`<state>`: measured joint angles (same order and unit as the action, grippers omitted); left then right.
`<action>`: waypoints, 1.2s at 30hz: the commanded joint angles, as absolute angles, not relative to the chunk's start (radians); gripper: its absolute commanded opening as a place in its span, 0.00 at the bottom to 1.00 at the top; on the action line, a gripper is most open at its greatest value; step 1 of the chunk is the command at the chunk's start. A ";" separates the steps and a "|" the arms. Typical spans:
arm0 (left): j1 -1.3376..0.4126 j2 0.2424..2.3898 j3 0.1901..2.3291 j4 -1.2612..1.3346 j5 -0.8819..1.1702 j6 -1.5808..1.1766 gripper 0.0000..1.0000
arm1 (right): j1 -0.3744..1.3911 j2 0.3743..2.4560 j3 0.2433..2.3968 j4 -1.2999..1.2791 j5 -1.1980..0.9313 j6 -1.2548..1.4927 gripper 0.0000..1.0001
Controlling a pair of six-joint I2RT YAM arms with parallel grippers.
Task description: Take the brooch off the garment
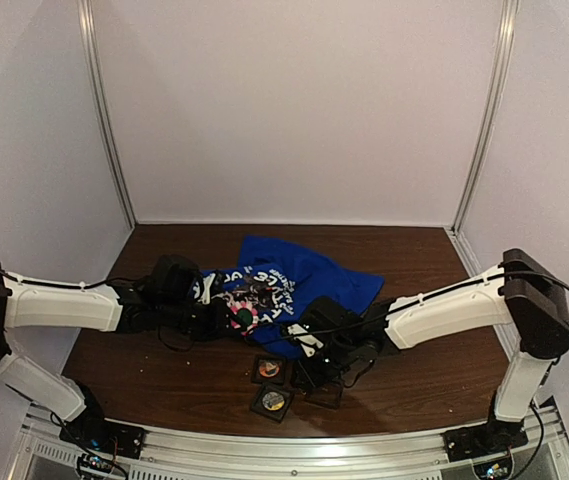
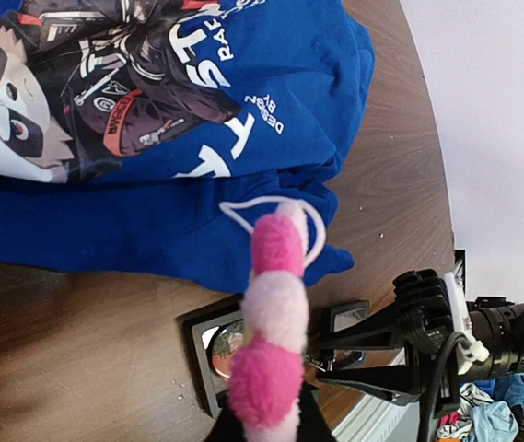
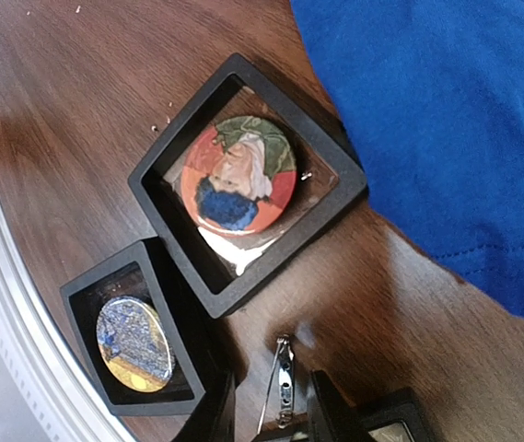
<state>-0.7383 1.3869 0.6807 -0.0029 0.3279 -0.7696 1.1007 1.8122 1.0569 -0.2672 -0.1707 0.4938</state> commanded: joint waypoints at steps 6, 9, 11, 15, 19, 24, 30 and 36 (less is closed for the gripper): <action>-0.731 1.364 0.675 -0.027 0.312 -0.732 0.00 | 1.116 1.867 1.107 -0.310 -0.135 0.474 0.22; -0.732 1.363 0.675 -0.030 0.311 -0.732 0.00 | 1.118 1.876 1.115 -0.320 -0.120 0.478 0.18; -0.731 1.363 0.674 -0.029 0.311 -0.731 0.00 | 1.120 1.881 1.119 -0.325 -0.113 0.479 0.16; -0.732 1.364 0.675 -0.030 0.310 -0.728 0.00 | 1.121 1.890 1.130 -0.334 -0.105 0.479 0.14; -0.732 1.363 0.675 -0.028 0.311 -0.727 0.00 | 1.123 1.900 1.137 -0.333 -0.102 0.479 0.13; -0.731 1.364 0.673 -0.026 0.313 -0.723 0.00 | 1.124 1.907 1.140 -0.329 -0.093 0.487 0.06; -0.732 1.394 0.701 -0.034 0.324 -0.704 0.00 | 1.124 1.884 1.136 -0.331 -0.047 0.513 0.00; -0.706 1.494 0.772 -0.008 0.374 -0.686 0.00 | 1.120 1.830 1.141 -0.350 0.016 0.558 0.00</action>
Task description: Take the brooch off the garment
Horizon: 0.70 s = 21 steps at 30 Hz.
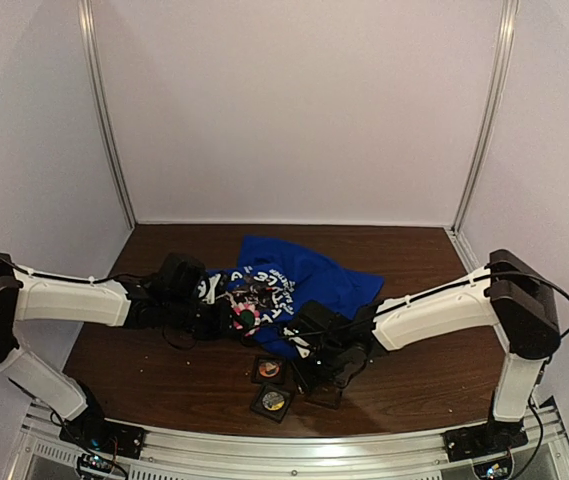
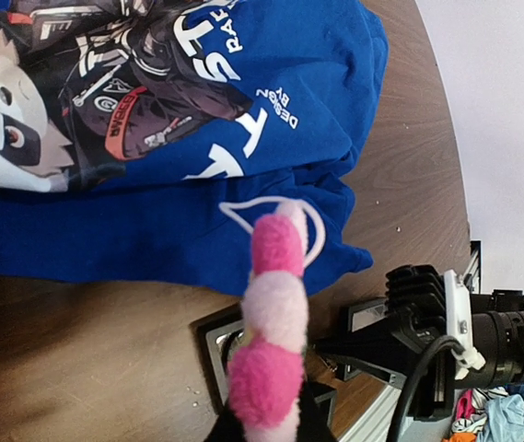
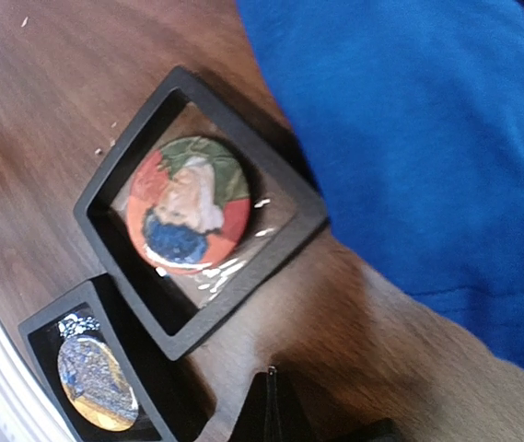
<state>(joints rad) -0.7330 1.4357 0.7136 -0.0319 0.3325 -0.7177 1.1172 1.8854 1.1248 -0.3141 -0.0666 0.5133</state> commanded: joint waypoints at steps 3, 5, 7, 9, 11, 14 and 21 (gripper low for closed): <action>-0.694 1.551 0.842 -0.009 0.421 -0.672 0.00 | 1.110 1.790 1.140 -0.358 0.048 0.589 0.00; -0.693 1.589 0.885 0.023 0.447 -0.655 0.00 | 1.100 1.759 1.133 -0.357 0.059 0.609 0.00; -0.693 1.630 0.927 0.018 0.468 -0.647 0.00 | 1.088 1.735 1.126 -0.352 0.068 0.627 0.00; -0.691 1.674 0.968 0.005 0.504 -0.639 0.00 | 1.077 1.714 1.119 -0.346 0.070 0.643 0.00; -0.690 1.707 0.981 0.005 0.535 -0.644 0.00 | 1.068 1.695 1.110 -0.336 0.066 0.655 0.00; -0.689 1.746 0.981 0.005 0.558 -0.652 0.00 | 1.054 1.676 1.101 -0.322 0.056 0.673 0.00; -0.686 1.780 0.933 0.017 0.540 -0.667 0.08 | 1.019 1.629 1.073 -0.265 0.026 0.719 0.00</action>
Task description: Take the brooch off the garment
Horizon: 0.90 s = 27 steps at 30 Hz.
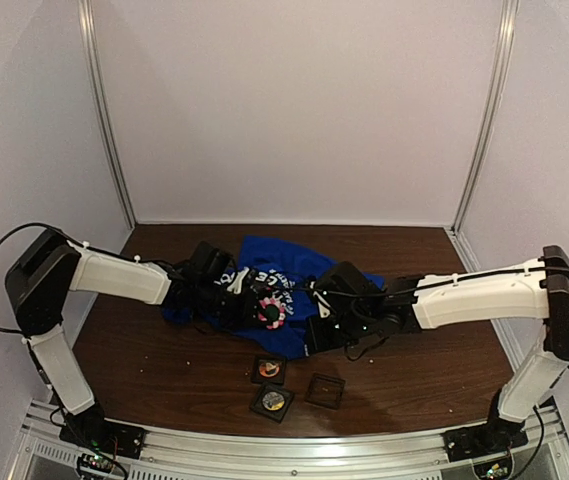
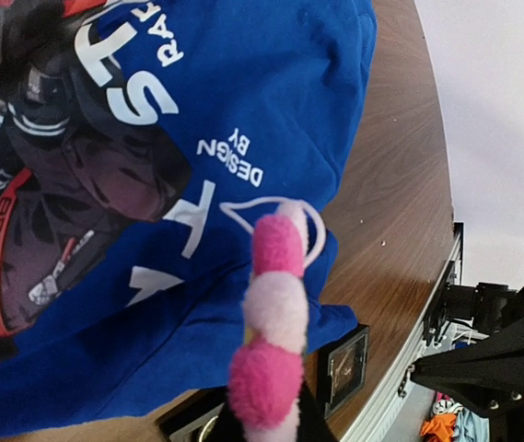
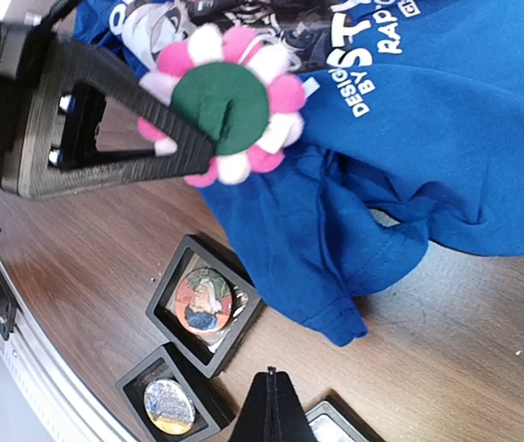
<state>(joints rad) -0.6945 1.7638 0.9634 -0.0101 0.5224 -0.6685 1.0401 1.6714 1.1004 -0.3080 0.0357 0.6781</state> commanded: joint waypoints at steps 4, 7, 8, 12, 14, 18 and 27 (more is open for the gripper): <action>-0.686 1.773 0.929 -0.049 0.440 -0.677 0.40 | 1.012 1.607 1.078 -0.246 0.014 0.734 0.00; -0.686 1.725 0.902 -0.073 0.338 -0.684 0.72 | 1.011 1.587 1.084 -0.248 0.028 0.746 0.00; -0.686 1.703 0.889 -0.071 0.316 -0.689 0.78 | 1.012 1.577 1.083 -0.247 0.034 0.752 0.00; -0.686 1.604 0.845 -0.092 0.223 -0.698 0.93 | 1.012 1.543 1.071 -0.218 0.046 0.788 0.00; -0.691 1.547 0.826 -0.098 0.180 -0.696 0.95 | 1.011 1.531 1.059 -0.189 0.044 0.817 0.00; -0.735 1.407 0.796 -0.086 0.120 -0.651 0.97 | 1.011 1.510 1.040 -0.129 0.037 0.864 0.00; -0.860 1.283 0.792 0.068 0.364 -0.645 0.95 | 1.012 1.498 1.020 -0.029 0.020 0.926 0.00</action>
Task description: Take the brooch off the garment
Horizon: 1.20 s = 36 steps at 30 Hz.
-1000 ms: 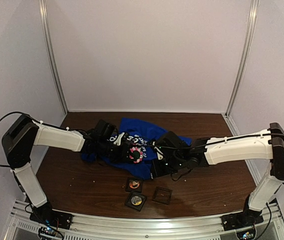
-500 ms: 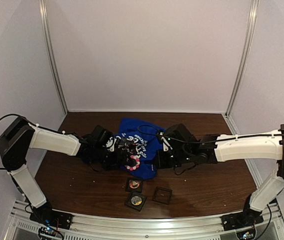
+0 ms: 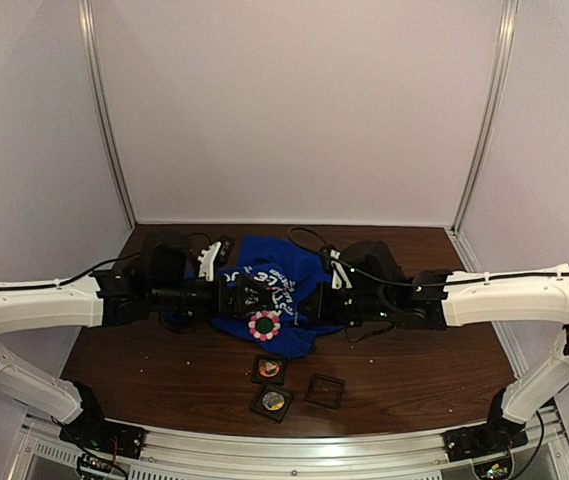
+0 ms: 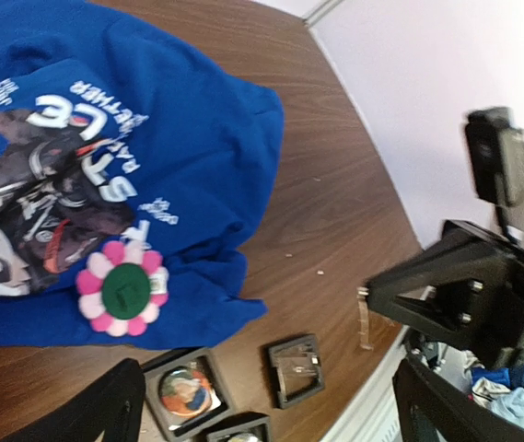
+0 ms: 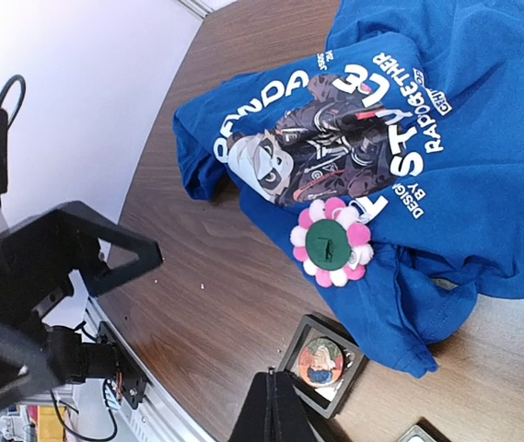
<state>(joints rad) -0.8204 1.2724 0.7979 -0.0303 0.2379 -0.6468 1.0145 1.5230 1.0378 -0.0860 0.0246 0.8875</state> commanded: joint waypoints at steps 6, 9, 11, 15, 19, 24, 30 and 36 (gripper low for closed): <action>-0.903 1.363 0.799 0.152 0.459 -0.707 0.73 | 1.011 1.494 1.017 -0.004 0.005 0.941 0.00; -0.912 1.393 0.808 0.159 0.467 -0.717 0.62 | 1.012 1.491 1.014 -0.003 0.003 0.943 0.00; -0.913 1.399 0.810 0.176 0.473 -0.727 0.57 | 1.011 1.487 1.011 -0.004 0.003 0.945 0.00; -0.912 1.412 0.821 0.186 0.473 -0.739 0.50 | 1.011 1.483 1.002 0.027 -0.027 0.945 0.00; -0.913 1.427 0.826 0.195 0.475 -0.747 0.43 | 1.011 1.480 0.992 0.044 -0.036 0.950 0.00; -0.913 1.454 0.844 0.188 0.457 -0.769 0.39 | 1.011 1.478 0.990 0.054 -0.050 0.948 0.00; -0.912 1.471 0.851 0.228 0.456 -0.798 0.31 | 1.011 1.482 0.987 0.058 -0.064 0.944 0.00; -0.913 1.482 0.854 0.242 0.452 -0.811 0.24 | 1.011 1.488 0.985 0.060 -0.072 0.941 0.00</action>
